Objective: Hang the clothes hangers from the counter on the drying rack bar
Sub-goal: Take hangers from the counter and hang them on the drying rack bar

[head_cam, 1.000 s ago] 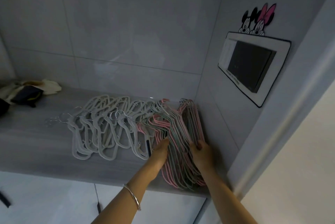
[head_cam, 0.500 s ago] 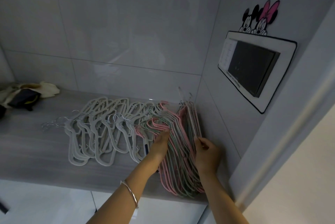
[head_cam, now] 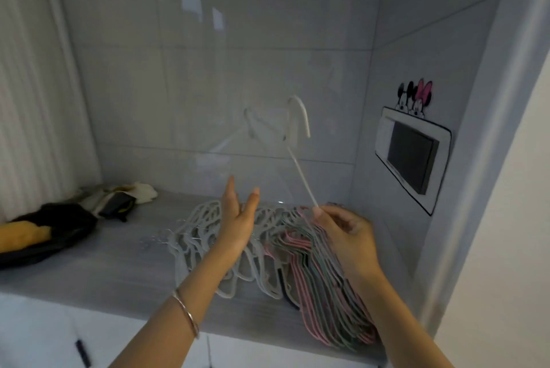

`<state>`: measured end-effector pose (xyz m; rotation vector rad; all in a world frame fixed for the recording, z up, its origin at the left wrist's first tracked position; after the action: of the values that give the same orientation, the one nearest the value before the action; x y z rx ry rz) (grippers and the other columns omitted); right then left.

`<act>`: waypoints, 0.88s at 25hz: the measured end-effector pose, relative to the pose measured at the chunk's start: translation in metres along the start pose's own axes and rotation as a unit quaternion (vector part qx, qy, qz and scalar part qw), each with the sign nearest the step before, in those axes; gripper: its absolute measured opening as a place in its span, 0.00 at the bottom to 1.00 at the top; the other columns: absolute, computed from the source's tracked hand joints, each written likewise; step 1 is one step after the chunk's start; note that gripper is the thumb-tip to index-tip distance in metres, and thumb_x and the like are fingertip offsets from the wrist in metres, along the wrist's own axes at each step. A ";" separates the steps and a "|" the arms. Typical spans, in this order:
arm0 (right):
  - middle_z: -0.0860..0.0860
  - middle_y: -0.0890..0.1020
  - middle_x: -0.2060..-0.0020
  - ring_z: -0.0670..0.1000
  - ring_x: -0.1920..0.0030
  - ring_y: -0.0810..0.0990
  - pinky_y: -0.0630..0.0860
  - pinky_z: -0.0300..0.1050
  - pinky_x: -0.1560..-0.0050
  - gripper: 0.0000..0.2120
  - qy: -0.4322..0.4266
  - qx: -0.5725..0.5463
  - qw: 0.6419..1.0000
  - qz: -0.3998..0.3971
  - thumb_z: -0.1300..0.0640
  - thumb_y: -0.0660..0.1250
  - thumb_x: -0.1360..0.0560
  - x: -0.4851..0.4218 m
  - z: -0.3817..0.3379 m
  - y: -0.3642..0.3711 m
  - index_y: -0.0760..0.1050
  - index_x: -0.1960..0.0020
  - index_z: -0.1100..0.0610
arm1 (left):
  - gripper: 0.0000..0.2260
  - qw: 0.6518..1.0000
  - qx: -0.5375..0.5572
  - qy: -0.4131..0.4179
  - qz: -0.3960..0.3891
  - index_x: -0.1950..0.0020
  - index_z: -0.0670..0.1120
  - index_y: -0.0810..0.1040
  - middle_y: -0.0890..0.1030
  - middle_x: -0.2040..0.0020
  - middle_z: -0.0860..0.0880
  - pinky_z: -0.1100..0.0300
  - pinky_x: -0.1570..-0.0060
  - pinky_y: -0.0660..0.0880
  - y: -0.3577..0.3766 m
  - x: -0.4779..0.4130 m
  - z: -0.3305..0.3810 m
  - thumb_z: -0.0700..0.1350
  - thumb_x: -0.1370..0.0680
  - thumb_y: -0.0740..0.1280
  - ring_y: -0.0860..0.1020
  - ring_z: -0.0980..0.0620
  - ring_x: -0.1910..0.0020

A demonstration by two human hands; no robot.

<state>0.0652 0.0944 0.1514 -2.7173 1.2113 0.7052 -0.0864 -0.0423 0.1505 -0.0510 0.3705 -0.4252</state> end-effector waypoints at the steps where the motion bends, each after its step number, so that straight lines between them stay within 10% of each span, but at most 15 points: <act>1: 0.46 0.84 0.68 0.42 0.65 0.81 0.76 0.31 0.63 0.03 -0.012 0.007 0.999 -0.035 0.63 0.69 0.29 0.004 -0.008 0.010 0.82 0.58 0.58 | 0.32 0.996 -0.058 0.056 0.042 0.23 0.49 0.48 0.51 0.23 0.49 0.58 0.28 0.52 -0.028 0.004 0.018 0.51 0.21 0.61 0.52 0.51 0.24; 4: 0.46 0.83 0.71 0.41 0.73 0.77 0.72 0.31 0.69 0.06 -0.005 0.008 0.988 -0.153 0.64 0.68 0.28 0.021 -0.026 0.044 0.81 0.62 0.57 | 0.36 0.944 -0.257 0.162 0.133 0.23 0.48 0.51 0.51 0.22 0.47 0.58 0.27 0.49 -0.105 0.032 0.058 0.55 0.24 0.66 0.50 0.50 0.24; 10: 0.52 0.83 0.70 0.39 0.77 0.75 0.66 0.36 0.74 0.05 0.037 -0.013 0.915 -0.402 0.62 0.66 0.26 0.070 -0.057 0.084 0.81 0.56 0.61 | 0.39 0.844 -0.473 0.095 0.235 0.23 0.50 0.53 0.54 0.23 0.48 0.50 0.27 0.44 -0.215 0.146 0.090 0.69 0.28 0.57 0.49 0.47 0.23; 14: 0.55 0.80 0.74 0.46 0.77 0.72 0.65 0.35 0.76 0.11 0.043 -0.002 0.845 -0.533 0.54 0.69 0.27 0.111 -0.070 0.095 0.82 0.57 0.62 | 0.32 0.769 -0.586 0.061 0.249 0.35 0.49 0.73 0.79 0.44 0.48 0.50 0.38 0.66 -0.253 0.252 0.125 0.68 0.30 0.54 0.72 0.44 0.39; 18: 0.53 0.79 0.74 0.51 0.71 0.70 0.66 0.40 0.67 0.10 0.053 -0.013 0.817 -0.573 0.56 0.70 0.28 0.156 -0.079 0.117 0.83 0.58 0.63 | 0.20 0.826 -0.537 -0.077 0.155 0.53 0.55 0.81 0.81 0.62 0.52 0.58 0.59 0.75 -0.281 0.355 0.149 0.67 0.28 0.58 0.78 0.57 0.63; 22: 0.51 0.85 0.67 0.42 0.68 0.80 0.71 0.29 0.66 0.06 0.004 -0.020 0.798 -0.602 0.64 0.70 0.29 0.210 -0.107 0.139 0.83 0.63 0.56 | 0.11 0.882 -0.437 -0.134 0.114 0.58 0.57 0.82 0.79 0.67 0.49 0.67 0.66 0.73 -0.272 0.445 0.193 0.43 0.21 0.63 0.75 0.59 0.70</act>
<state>0.1265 -0.1714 0.1684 -2.7215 -0.6397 0.4661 0.2527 -0.4791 0.2129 -0.9347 0.2641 0.0169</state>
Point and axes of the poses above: each hand's wrist, its own x-axis away from the middle knuckle, its own y-axis out of the palm, z = x × y, the point moved 6 cm from there along -x, towards the middle knuckle
